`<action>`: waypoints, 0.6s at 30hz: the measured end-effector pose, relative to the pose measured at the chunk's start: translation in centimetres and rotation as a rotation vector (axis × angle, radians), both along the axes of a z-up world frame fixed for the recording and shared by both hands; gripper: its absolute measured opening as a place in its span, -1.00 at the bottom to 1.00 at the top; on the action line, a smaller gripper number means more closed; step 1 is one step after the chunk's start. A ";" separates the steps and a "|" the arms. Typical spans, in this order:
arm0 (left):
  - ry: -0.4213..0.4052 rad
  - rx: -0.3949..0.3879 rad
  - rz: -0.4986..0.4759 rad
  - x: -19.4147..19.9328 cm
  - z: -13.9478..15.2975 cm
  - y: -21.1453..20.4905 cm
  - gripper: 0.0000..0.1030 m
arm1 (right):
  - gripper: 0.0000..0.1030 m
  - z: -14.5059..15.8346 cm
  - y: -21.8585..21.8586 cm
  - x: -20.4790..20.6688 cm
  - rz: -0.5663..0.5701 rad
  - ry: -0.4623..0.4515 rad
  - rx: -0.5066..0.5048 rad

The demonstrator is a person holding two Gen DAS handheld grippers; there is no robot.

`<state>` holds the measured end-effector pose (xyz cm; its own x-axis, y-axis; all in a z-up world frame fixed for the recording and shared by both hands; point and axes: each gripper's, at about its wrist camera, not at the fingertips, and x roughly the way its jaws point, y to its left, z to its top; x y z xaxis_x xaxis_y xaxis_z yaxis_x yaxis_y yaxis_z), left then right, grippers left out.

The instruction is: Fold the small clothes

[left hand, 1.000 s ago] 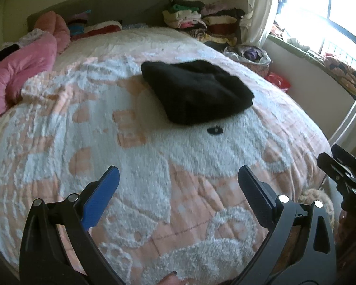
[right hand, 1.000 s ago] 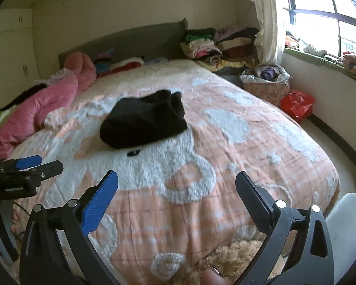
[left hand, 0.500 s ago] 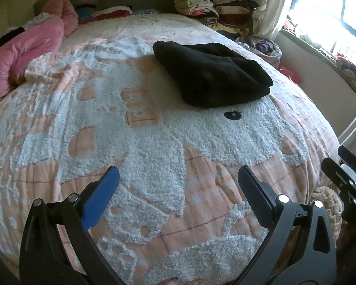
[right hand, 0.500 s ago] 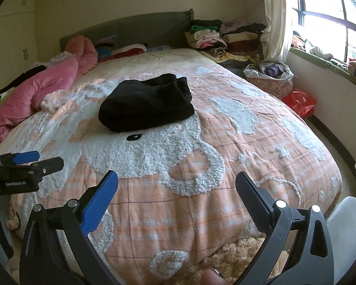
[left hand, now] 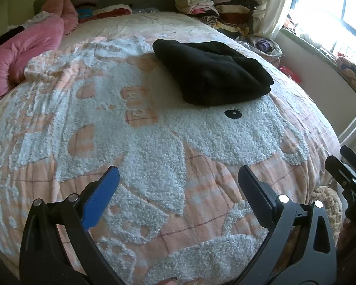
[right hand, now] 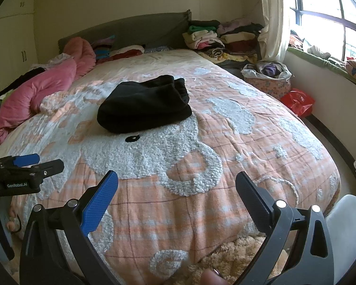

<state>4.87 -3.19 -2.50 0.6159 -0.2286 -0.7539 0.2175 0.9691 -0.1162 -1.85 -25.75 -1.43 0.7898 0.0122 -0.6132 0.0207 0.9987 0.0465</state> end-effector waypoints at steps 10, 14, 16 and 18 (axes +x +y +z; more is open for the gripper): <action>0.001 -0.006 -0.002 0.2 0.0 0.0 0.82 | 0.92 0.1 0.1 0.0 0.004 0.002 -0.003; -0.004 -0.006 -0.004 0.1 0.2 0.0 0.82 | 0.92 0.2 0.0 0.0 0.005 0.002 -0.002; -0.006 -0.005 0.000 0.1 0.2 0.1 0.82 | 0.92 0.2 0.0 -0.1 0.004 -0.001 -0.003; -0.005 -0.008 0.002 0.1 0.3 0.1 0.82 | 0.92 0.2 0.1 0.0 0.005 -0.002 -0.003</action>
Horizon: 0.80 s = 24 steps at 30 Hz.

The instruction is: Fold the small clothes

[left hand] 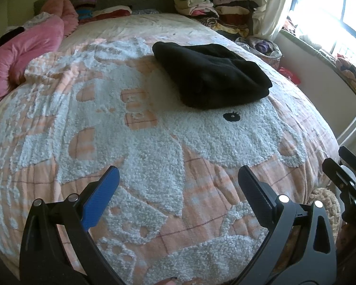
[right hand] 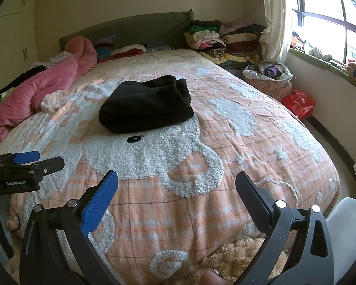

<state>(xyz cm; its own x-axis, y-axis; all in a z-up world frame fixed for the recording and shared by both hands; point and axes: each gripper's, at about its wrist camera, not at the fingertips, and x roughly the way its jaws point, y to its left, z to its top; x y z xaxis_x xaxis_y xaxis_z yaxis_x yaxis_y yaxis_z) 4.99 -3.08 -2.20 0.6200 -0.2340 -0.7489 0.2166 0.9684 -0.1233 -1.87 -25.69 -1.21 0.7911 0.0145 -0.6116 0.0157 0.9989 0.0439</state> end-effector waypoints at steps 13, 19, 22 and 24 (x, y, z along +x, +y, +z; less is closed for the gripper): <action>0.000 0.010 0.006 0.0 0.0 0.1 0.82 | 0.92 0.1 -0.2 0.0 -0.002 -0.004 -0.002; -0.002 0.011 0.011 -0.1 -0.2 0.1 0.82 | 0.92 0.1 -0.1 0.0 -0.001 -0.002 -0.003; -0.002 0.012 0.009 -0.1 -0.2 0.1 0.82 | 0.92 0.1 -0.2 0.0 -0.005 -0.003 -0.006; -0.003 0.010 0.009 -0.1 -0.2 0.2 0.82 | 0.92 0.1 -0.1 0.0 -0.007 -0.003 -0.008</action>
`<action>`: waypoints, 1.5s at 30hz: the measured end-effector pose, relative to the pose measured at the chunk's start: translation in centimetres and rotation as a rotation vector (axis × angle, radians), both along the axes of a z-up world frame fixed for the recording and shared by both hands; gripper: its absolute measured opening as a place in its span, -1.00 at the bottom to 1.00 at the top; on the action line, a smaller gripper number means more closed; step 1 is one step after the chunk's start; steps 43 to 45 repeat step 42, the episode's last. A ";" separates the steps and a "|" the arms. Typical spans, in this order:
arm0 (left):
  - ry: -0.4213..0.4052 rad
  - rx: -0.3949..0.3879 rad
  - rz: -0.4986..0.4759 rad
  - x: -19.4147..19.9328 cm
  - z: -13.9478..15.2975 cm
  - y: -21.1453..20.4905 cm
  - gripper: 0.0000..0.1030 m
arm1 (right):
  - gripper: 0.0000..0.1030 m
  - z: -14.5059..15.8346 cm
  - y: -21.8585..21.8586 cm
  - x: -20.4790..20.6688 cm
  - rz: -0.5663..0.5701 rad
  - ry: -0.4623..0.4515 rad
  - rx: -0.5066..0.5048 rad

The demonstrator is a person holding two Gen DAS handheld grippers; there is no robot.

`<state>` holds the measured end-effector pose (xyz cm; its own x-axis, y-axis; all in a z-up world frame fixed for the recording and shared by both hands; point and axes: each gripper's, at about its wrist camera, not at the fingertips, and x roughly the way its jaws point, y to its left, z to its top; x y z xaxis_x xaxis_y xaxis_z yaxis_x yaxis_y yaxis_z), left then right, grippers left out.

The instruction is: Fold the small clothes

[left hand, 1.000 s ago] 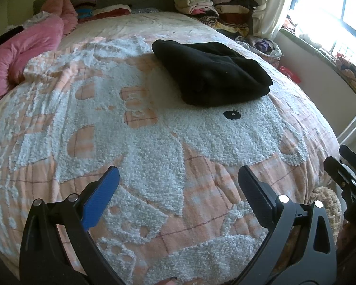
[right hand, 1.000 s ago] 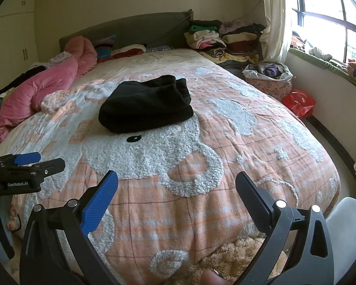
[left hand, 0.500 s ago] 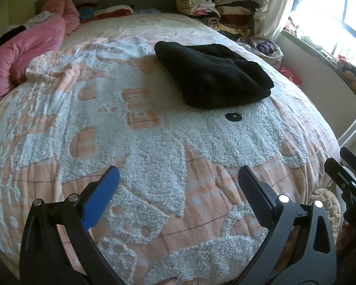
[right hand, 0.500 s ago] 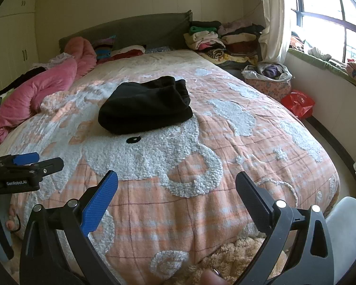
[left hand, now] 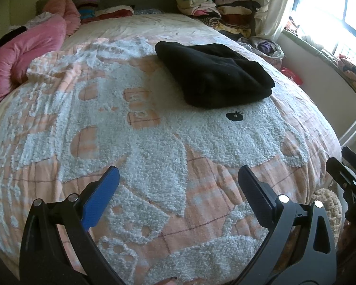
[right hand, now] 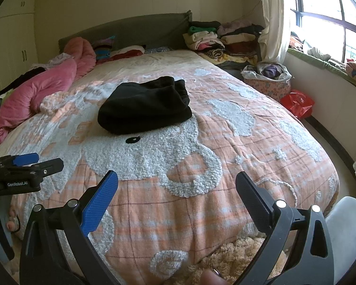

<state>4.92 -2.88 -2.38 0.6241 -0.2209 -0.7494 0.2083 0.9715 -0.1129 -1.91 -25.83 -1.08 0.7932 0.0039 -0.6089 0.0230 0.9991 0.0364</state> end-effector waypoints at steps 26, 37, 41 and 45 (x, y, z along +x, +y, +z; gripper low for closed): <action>0.023 0.016 -0.027 -0.3 -0.4 -0.6 0.82 | 0.92 -0.2 -0.6 -0.1 -0.040 0.003 0.013; 0.096 -0.106 0.381 6.3 0.2 15.4 0.82 | 0.91 -1.0 -18.2 -6.3 -0.692 0.010 -0.008; -0.049 -0.040 0.739 8.0 4.4 29.9 0.82 | 0.91 -5.2 -32.3 -11.0 -1.059 0.157 0.049; -0.083 0.020 0.821 8.3 5.2 33.4 0.82 | 0.91 -5.2 -32.3 -11.0 -1.059 0.157 0.049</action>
